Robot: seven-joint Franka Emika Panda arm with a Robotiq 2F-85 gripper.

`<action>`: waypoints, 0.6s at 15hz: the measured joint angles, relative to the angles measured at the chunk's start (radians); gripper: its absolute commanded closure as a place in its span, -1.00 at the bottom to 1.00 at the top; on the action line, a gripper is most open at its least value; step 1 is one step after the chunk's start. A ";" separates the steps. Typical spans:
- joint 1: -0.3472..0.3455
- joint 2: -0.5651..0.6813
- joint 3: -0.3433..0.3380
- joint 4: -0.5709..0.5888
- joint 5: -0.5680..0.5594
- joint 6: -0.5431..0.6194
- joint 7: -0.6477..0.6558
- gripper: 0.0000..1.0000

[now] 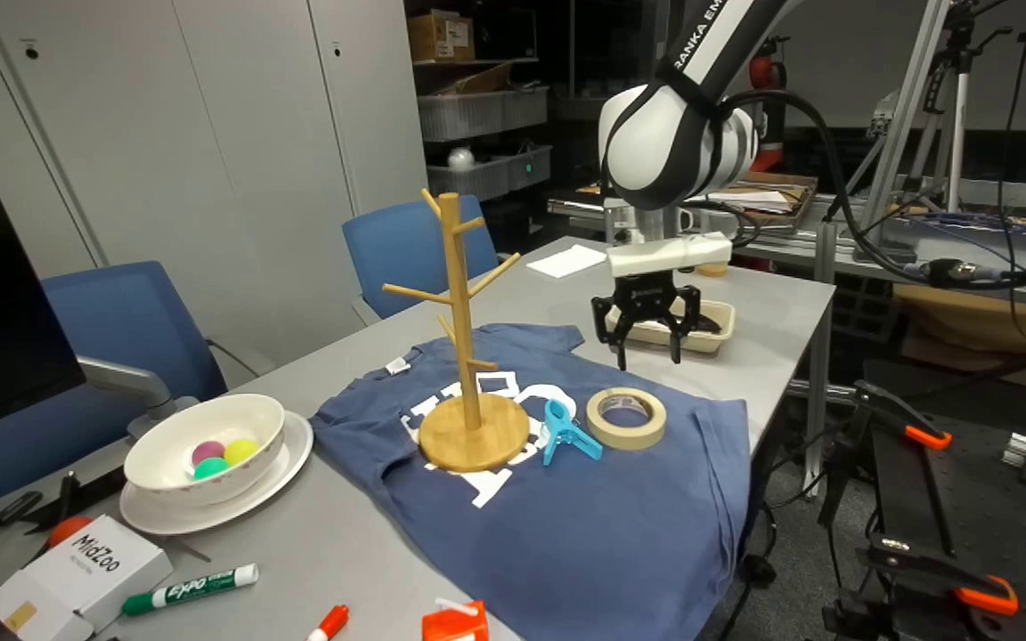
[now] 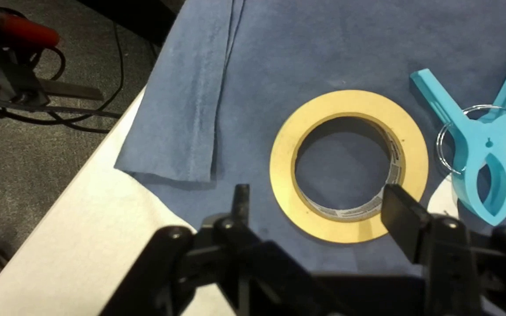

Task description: Remove the masking tape from the rack.

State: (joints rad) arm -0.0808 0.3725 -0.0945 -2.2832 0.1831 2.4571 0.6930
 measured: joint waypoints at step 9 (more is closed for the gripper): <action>0.059 -0.073 -0.022 -0.008 -0.131 0.001 0.006 -1.00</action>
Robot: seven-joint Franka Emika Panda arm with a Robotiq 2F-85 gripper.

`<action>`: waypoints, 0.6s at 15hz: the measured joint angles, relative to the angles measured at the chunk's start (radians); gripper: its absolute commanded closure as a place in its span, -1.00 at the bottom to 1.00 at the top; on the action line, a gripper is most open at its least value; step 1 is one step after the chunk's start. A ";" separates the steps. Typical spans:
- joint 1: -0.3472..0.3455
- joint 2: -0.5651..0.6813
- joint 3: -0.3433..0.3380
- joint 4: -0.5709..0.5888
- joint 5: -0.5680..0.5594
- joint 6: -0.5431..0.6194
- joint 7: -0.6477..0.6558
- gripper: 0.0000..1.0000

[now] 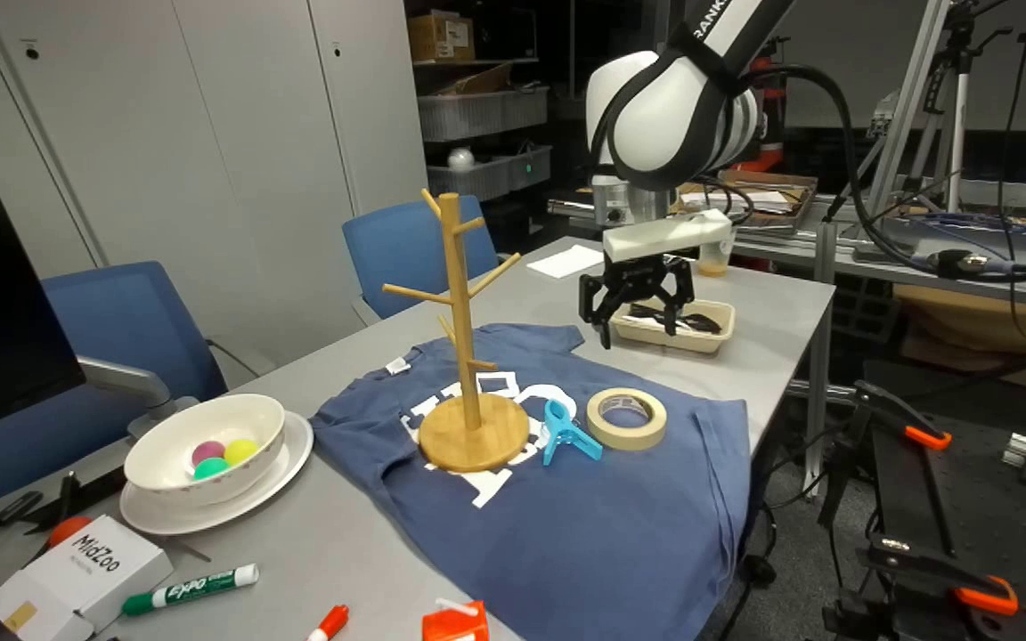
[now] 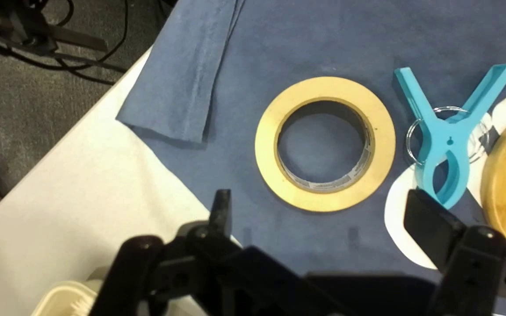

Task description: Remove the masking tape from the rack.

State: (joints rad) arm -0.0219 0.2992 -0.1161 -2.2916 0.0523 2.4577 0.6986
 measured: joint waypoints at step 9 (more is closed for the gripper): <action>0.043 -0.308 0.032 -0.129 -0.201 0.002 -0.001 -1.00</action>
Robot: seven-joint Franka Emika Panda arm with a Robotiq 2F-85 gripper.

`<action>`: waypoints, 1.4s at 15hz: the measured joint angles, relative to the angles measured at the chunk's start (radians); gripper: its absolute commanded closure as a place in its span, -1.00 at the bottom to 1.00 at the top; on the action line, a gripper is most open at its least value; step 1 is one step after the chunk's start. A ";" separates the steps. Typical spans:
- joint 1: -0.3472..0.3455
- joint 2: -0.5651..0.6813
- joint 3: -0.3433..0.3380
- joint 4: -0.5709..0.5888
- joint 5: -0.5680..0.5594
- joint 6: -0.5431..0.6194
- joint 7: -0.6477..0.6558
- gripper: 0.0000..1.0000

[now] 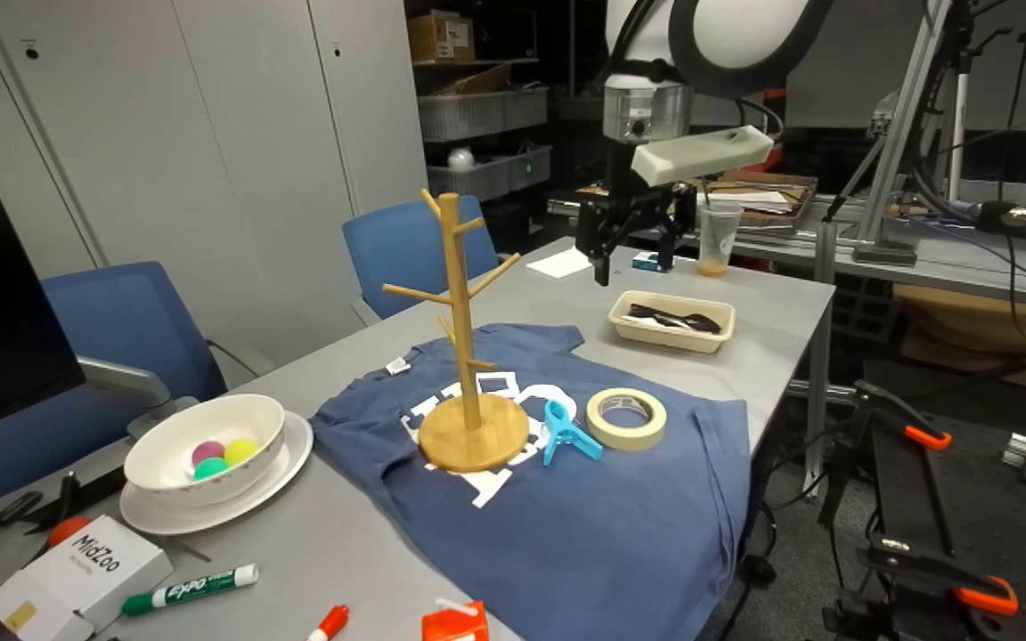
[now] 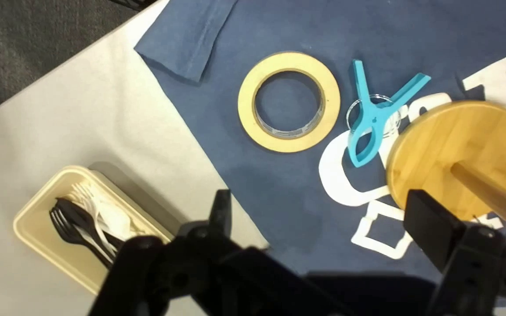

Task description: Remove the masking tape from the rack.

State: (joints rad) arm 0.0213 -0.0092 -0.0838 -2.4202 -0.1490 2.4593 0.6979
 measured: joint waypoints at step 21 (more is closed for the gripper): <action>-0.033 -0.405 0.193 -0.232 0.002 0.205 -0.106 -1.00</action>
